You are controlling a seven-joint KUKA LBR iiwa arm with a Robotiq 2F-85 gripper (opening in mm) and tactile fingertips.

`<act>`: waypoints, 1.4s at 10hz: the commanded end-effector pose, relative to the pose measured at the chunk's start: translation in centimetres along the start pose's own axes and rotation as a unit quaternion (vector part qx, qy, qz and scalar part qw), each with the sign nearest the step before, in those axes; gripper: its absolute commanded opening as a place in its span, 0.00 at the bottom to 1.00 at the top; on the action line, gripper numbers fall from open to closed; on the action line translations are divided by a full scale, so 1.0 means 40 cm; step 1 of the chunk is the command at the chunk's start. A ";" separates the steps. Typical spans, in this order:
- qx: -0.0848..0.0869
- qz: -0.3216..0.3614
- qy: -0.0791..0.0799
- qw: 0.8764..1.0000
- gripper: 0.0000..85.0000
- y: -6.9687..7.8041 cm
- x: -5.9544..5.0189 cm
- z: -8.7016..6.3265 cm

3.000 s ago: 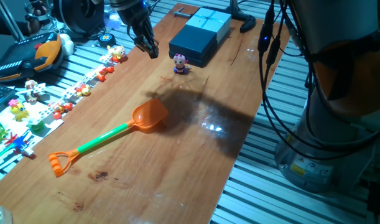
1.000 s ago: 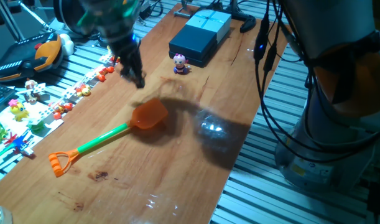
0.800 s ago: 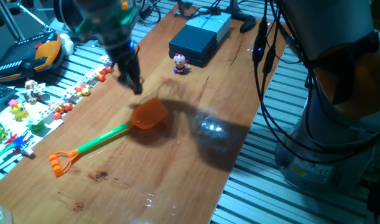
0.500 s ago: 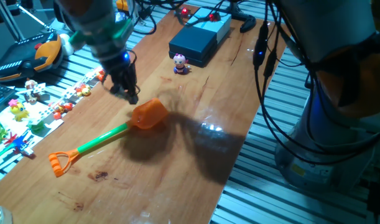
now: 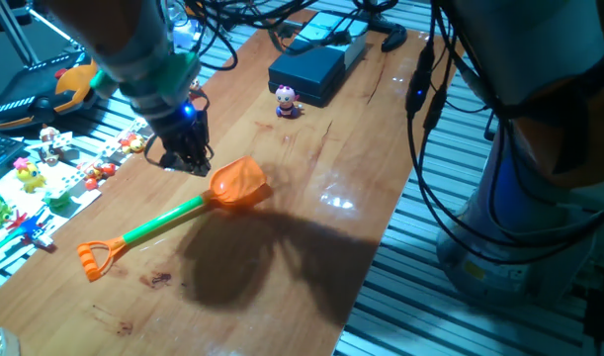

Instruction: Use a shovel to scoop up an object

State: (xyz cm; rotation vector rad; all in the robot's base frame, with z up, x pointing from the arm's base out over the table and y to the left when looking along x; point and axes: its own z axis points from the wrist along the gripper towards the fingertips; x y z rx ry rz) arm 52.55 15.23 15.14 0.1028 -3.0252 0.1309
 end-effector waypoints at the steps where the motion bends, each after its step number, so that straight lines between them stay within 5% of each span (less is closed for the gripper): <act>1: -0.058 0.332 0.025 0.941 0.01 -0.001 -0.005 0.005; 5: -0.100 0.476 0.025 0.874 0.01 0.002 -0.016 0.028; 8: -0.106 0.539 0.022 0.836 0.01 0.004 -0.015 0.033; 14: -0.101 0.558 0.022 0.823 0.01 -0.009 -0.030 0.032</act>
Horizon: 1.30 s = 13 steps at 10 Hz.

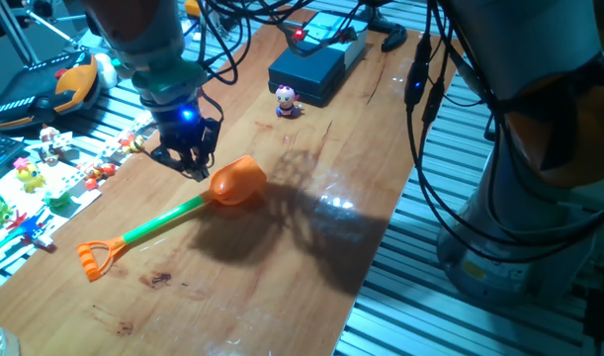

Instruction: Use a shovel to scoop up an object

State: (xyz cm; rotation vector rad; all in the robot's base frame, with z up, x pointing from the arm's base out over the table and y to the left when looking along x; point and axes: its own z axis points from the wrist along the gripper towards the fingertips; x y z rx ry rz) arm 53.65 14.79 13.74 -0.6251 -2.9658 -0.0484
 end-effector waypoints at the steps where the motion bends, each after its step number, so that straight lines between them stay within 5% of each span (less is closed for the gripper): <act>1: -0.041 0.354 -0.007 0.934 0.01 -0.001 -0.002 -0.001; 4: -0.033 0.396 -0.038 0.917 0.01 -0.001 0.000 -0.003; 6: -0.035 0.436 -0.020 0.899 0.01 -0.001 0.000 -0.003; 8: -0.034 0.446 0.002 0.894 0.01 -0.001 0.000 -0.003; 10: -0.041 0.461 -0.012 0.887 0.01 -0.001 0.000 -0.003; 12: -0.044 0.455 -0.002 0.889 0.01 -0.001 0.000 -0.003; 13: -0.043 0.472 -0.004 0.880 0.01 -0.001 0.000 -0.003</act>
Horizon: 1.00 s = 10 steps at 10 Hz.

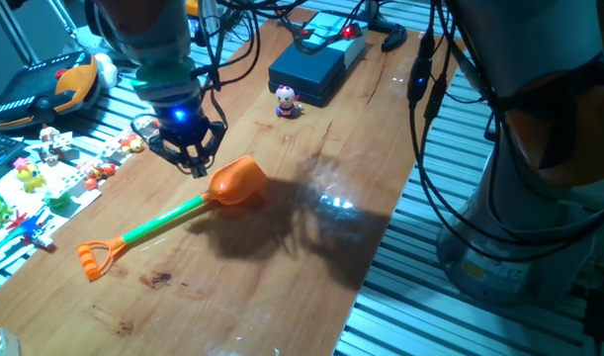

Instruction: Use a shovel to scoop up an object

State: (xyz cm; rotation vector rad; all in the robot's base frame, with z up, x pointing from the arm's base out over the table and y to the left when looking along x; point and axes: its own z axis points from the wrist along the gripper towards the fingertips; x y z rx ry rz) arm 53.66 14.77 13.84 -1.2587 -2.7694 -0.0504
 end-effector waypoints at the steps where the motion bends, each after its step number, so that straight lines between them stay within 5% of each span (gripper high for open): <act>1: -0.030 0.289 0.001 0.957 0.02 0.011 0.002 0.005; 6: -0.054 0.380 0.001 0.923 0.42 0.073 -0.015 0.064; 10: -0.087 0.477 -0.036 0.874 0.47 0.101 0.020 0.105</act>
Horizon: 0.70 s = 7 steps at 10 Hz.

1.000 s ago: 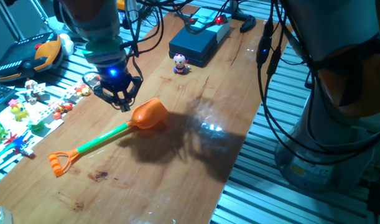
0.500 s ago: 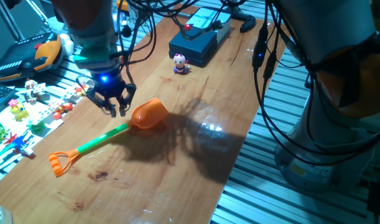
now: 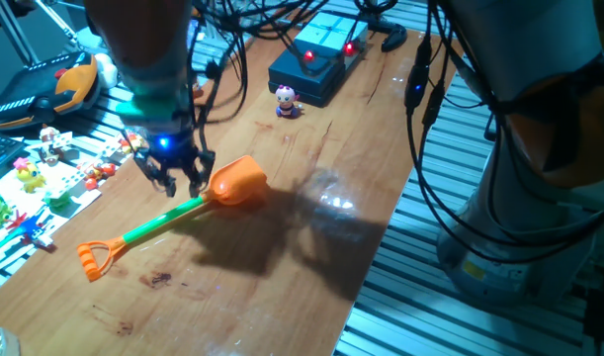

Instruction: Use a shovel to scoop up an object

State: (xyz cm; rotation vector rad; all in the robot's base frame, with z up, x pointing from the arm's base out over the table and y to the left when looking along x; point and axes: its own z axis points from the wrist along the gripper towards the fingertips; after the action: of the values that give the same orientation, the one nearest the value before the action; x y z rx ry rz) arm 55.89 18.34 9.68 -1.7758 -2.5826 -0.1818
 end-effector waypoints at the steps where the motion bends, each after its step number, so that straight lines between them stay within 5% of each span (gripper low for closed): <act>1: -0.023 0.329 -0.032 0.943 0.48 0.002 0.002 0.005; 4: -0.034 0.361 -0.048 0.931 0.46 0.025 0.006 0.029; 7: -0.025 0.372 -0.070 0.925 0.43 0.036 -0.006 0.047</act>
State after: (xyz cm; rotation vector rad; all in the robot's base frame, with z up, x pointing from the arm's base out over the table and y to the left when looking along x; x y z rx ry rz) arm 57.45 18.78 7.94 -2.1188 -2.4167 -0.1456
